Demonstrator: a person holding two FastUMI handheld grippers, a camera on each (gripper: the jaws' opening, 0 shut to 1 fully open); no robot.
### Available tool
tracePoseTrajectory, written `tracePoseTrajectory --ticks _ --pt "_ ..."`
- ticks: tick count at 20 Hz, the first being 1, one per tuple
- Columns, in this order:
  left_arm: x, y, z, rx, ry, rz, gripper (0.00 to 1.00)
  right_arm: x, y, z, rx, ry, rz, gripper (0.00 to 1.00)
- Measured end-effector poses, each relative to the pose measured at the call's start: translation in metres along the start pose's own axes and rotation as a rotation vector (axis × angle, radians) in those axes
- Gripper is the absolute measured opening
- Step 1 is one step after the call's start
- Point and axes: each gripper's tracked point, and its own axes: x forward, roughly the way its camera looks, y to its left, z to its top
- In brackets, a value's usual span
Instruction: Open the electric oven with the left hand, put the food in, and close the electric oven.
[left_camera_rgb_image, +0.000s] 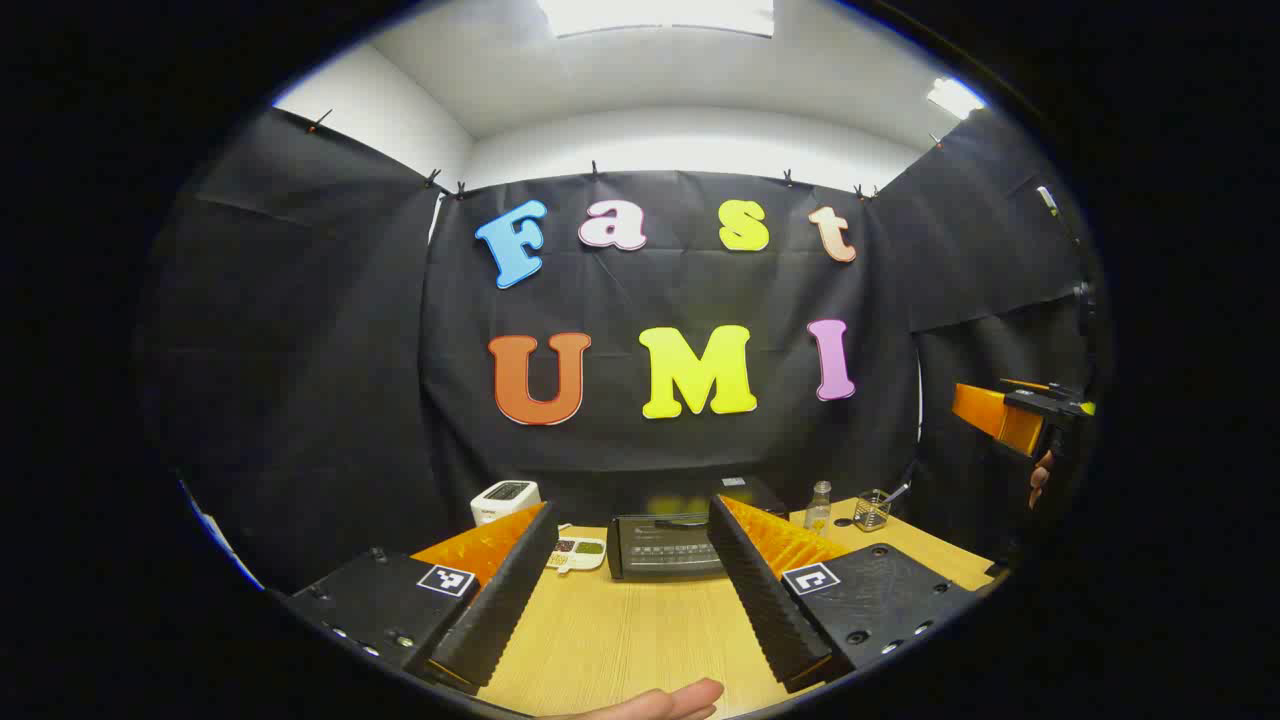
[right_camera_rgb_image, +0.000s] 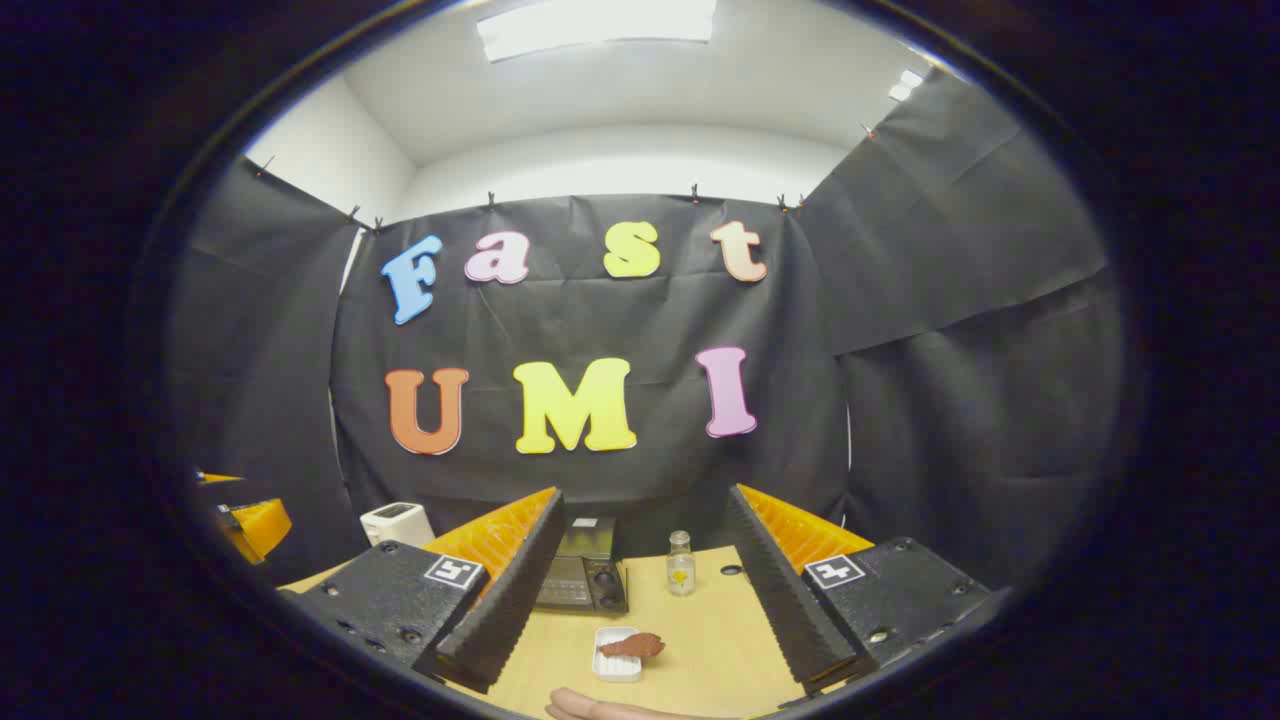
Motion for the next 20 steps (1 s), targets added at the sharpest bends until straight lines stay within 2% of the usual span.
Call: tracePoseTrajectory --ticks 9,20 --pt "-0.011 -0.003 0.020 0.003 -0.048 -0.028 0.95 -0.018 -0.005 0.021 -0.067 -0.047 -0.021 1.00" --pt "-0.026 -0.012 0.021 -0.009 -0.061 -0.051 0.96 -0.032 -0.007 0.023 -0.074 -0.072 0.013 1.00"
